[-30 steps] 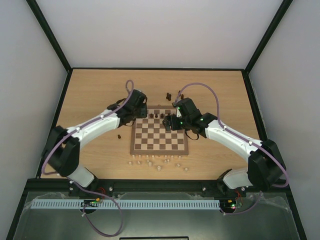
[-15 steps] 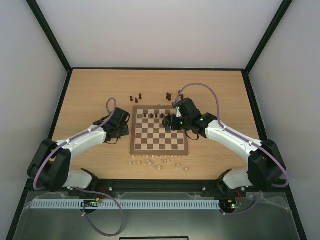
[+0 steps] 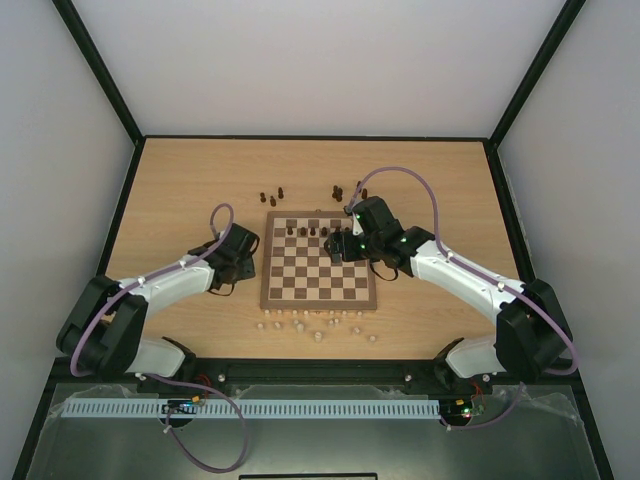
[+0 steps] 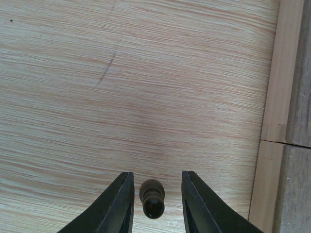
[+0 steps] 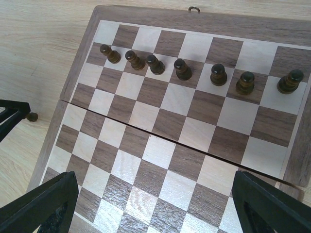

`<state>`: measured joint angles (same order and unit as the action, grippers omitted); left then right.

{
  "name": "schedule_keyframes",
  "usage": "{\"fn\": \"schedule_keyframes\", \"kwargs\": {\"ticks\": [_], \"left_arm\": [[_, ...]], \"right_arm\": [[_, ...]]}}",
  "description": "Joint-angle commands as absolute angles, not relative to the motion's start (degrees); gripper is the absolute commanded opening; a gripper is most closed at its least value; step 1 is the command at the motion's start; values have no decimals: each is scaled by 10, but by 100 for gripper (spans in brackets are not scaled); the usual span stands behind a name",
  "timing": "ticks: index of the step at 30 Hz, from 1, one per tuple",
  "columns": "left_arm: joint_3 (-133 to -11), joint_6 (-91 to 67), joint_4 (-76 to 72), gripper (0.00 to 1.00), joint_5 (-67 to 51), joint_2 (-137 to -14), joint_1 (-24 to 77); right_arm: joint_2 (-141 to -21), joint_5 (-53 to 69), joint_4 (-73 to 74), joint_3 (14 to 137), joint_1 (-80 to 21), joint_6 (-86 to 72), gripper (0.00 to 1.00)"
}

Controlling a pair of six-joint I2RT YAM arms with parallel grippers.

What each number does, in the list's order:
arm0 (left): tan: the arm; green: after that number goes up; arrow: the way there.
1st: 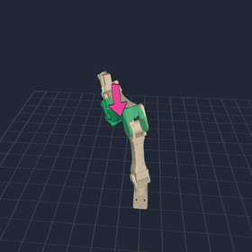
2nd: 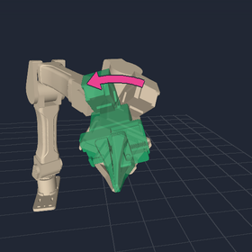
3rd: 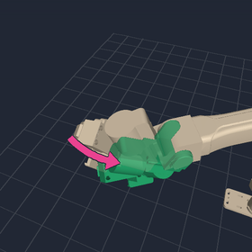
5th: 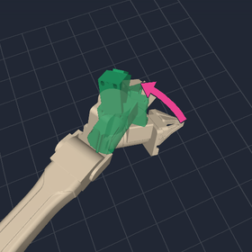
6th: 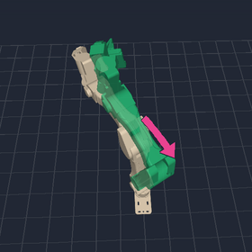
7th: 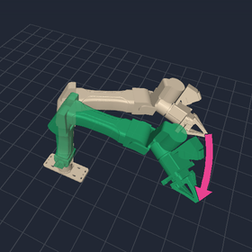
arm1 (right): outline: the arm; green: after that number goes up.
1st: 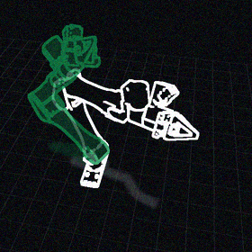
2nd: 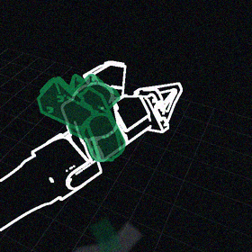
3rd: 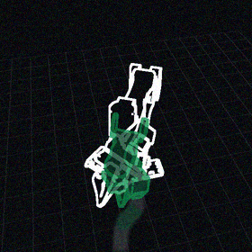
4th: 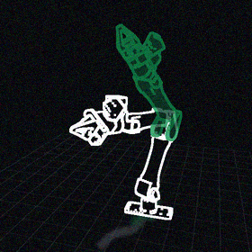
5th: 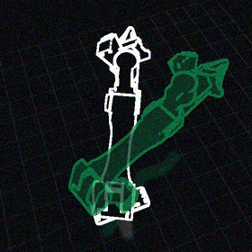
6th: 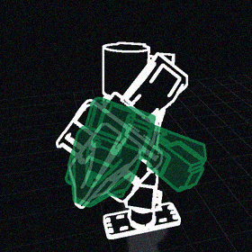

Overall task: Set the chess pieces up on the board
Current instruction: Pick up the chess piece at the center of the board.

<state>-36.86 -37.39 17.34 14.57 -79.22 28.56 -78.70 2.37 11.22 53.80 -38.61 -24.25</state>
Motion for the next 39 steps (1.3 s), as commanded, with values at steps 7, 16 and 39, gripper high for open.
{"fn": "schedule_keyframes", "kwargs": {"ticks": [7, 16, 39], "left_arm": [[-360, -367, 168, 26, 151, -800, 275], [-361, -362, 171, 24, 141, -810, 275], [-360, -361, 191, 14, 135, -801, 275]], "right_arm": [[-781, 27, 112, 530, -388, -243, 88], [-783, 30, 113, 531, -387, -243, 88], [-783, 35, 111, 529, -388, -243, 88]]}}
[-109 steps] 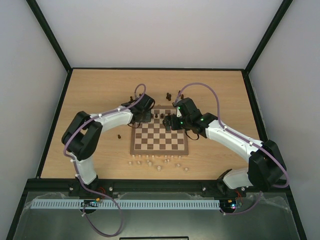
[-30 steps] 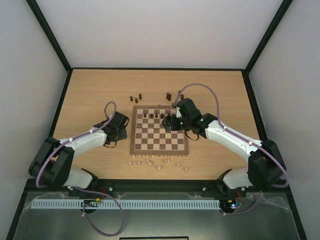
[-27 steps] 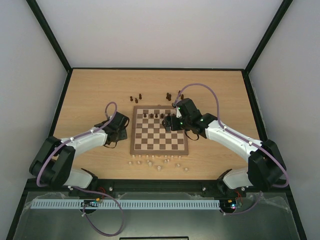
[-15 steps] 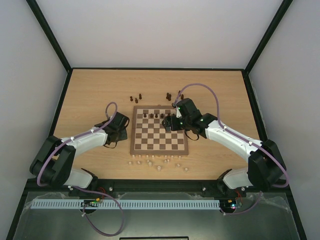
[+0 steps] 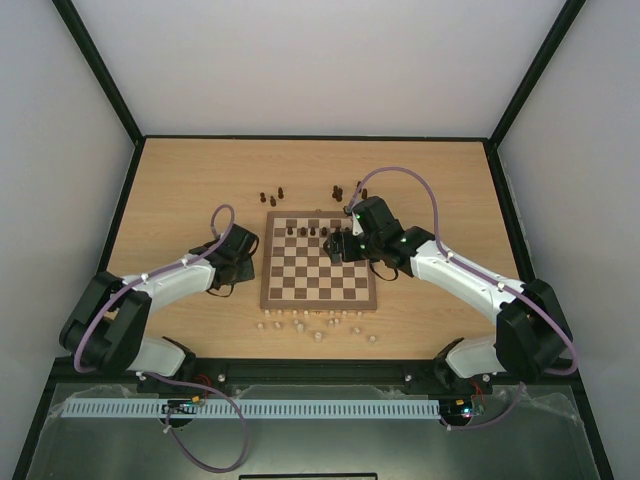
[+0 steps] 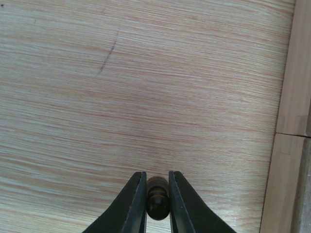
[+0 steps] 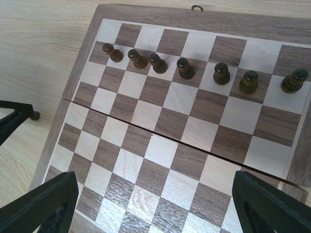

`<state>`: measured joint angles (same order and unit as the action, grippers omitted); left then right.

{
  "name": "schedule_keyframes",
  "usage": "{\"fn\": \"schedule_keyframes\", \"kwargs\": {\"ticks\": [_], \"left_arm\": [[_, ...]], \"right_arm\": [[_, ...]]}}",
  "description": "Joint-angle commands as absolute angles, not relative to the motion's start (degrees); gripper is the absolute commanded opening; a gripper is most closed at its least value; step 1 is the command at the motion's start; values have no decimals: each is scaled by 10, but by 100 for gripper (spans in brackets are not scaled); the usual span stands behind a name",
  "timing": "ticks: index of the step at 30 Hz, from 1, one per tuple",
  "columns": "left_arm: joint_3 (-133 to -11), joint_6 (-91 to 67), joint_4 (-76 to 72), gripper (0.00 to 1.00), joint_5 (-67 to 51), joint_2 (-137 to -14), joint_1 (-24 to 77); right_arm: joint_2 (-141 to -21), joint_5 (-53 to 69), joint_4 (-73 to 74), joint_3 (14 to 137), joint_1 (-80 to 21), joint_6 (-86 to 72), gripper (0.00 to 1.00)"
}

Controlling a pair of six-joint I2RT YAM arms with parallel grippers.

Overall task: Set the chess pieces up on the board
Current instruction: Pick up the chess piece at the center of the board.

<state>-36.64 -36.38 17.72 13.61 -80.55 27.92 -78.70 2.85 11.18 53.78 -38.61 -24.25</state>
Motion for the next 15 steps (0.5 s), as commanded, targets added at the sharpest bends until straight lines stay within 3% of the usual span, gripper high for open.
{"fn": "schedule_keyframes", "kwargs": {"ticks": [1, 5, 15], "left_arm": [[-360, -360, 191, 11, 134, -802, 275], [-360, -358, 186, 2, 122, -808, 275], [-484, -334, 216, 2, 128, -822, 275]], "right_arm": [[-783, 36, 111, 530, -388, -243, 88], [-784, 37, 110, 529, -387, -243, 88], [-775, 33, 112, 528, -388, -243, 88]]}}
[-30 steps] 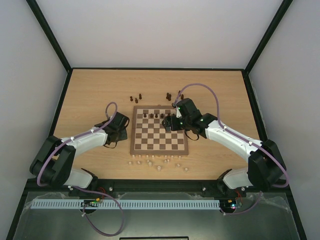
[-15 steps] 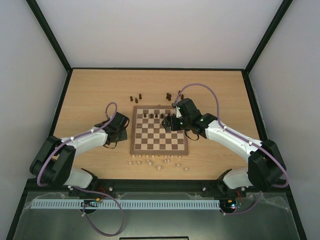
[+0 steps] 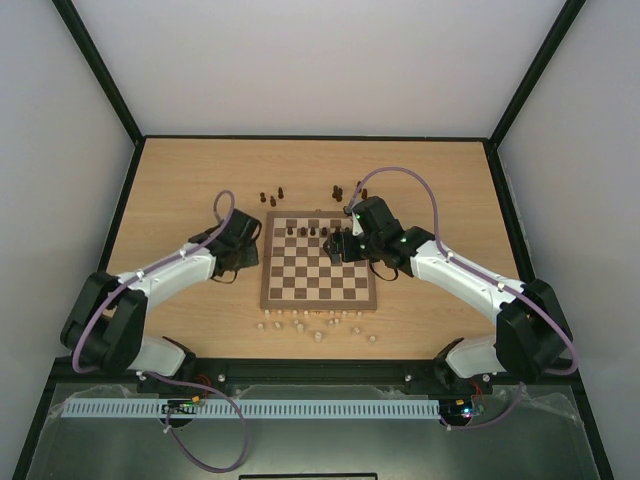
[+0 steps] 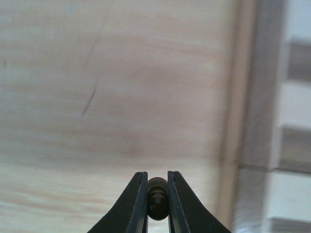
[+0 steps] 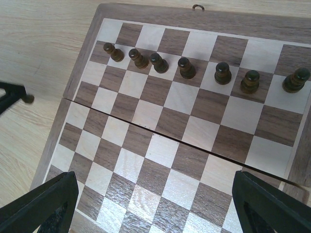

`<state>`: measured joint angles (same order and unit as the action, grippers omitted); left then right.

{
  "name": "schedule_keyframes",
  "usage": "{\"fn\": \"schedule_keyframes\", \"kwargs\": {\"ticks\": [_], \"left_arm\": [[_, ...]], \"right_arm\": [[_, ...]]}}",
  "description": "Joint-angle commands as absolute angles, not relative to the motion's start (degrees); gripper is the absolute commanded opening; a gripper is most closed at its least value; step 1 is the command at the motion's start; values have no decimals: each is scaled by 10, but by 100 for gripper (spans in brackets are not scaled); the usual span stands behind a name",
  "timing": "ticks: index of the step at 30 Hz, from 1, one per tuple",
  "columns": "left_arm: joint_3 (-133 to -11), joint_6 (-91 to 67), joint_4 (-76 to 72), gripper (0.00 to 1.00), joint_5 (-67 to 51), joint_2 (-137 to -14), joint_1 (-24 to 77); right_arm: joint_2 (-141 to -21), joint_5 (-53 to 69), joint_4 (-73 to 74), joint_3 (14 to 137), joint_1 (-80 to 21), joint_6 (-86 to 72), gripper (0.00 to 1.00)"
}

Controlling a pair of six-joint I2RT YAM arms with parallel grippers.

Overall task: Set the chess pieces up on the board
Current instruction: Pick up the chess piece at the center of the board, then place the chess piece on the chessboard.

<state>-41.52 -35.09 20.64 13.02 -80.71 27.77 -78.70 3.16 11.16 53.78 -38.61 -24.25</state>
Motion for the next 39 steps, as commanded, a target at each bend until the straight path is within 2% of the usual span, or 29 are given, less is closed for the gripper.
{"fn": "schedule_keyframes", "kwargs": {"ticks": [1, 17, 26, 39], "left_arm": [[-500, -331, 216, 2, 129, -829, 275], [-716, -294, 212, 4, 97, -1029, 301], [-738, -293, 228, 5, 119, -1067, 320], [-699, -298, 223, 8, 132, -1065, 323]], "right_arm": [[-774, 33, 112, 527, -387, -243, 88], [-783, 20, 117, 533, -387, -240, 88], [-781, 19, 118, 532, -388, -239, 88], [-780, 26, 115, 531, -387, -240, 88]]}}
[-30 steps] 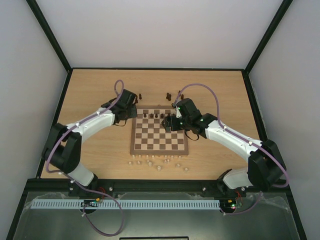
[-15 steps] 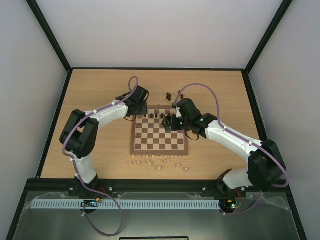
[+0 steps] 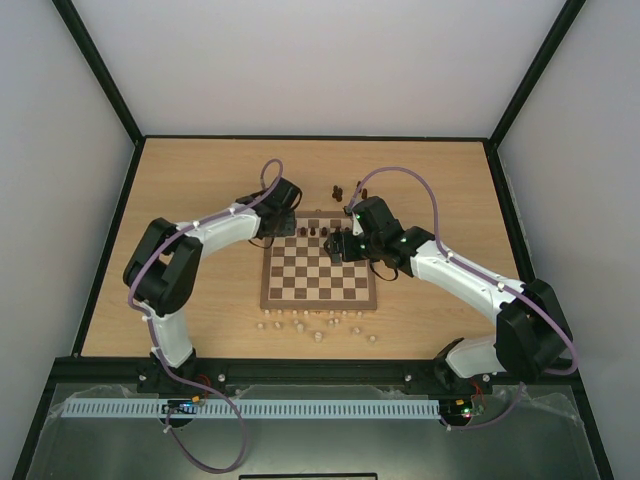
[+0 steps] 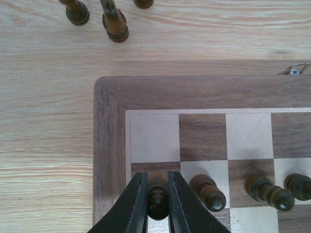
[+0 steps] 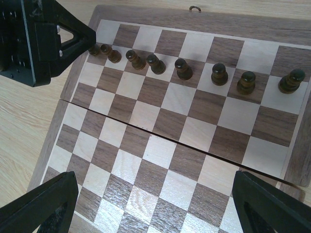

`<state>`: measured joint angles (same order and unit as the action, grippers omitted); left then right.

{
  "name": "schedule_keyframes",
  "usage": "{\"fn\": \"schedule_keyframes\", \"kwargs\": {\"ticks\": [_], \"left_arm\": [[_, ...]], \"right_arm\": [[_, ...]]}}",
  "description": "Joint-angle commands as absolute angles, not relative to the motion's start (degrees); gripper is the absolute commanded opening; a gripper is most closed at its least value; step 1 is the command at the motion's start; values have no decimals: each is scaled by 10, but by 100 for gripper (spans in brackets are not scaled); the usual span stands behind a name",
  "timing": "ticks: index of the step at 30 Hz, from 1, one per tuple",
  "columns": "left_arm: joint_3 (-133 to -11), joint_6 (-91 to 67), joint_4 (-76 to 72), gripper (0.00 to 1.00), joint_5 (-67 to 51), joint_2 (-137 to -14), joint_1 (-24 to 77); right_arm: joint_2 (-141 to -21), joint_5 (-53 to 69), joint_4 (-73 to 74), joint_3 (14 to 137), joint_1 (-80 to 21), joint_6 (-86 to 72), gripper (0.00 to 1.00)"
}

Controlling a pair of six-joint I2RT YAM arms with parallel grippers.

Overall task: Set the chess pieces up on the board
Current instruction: Place the chess piece on the chessboard, then pick up the chess piece at the center of the board.

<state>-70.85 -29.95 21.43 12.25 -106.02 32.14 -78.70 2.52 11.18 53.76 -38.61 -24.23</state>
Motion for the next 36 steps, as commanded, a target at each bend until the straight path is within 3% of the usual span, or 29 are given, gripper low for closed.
{"fn": "schedule_keyframes", "kwargs": {"ticks": [1, 9, 13, 27, 31, 36], "left_arm": [[-697, -299, 221, 8, 132, -1067, 323], [-695, -299, 214, 13, 130, -1073, 323], [-695, -299, 213, 25, 131, -1073, 323], [-709, -281, 217, 44, 164, -1007, 317], [-691, -287, 191, 57, 138, -939, 313], [-616, -292, 96, 78, 111, -867, 318]], "right_arm": [[-780, 26, 115, 532, -387, -240, 88], [-782, 27, 114, 531, -388, -240, 88], [-782, 27, 114, 531, -387, -240, 88], [-776, 22, 113, 530, -388, -241, 88], [-780, -3, 108, 531, -387, -245, 89], [-789, -70, 122, 562, -385, -253, 99]]}}
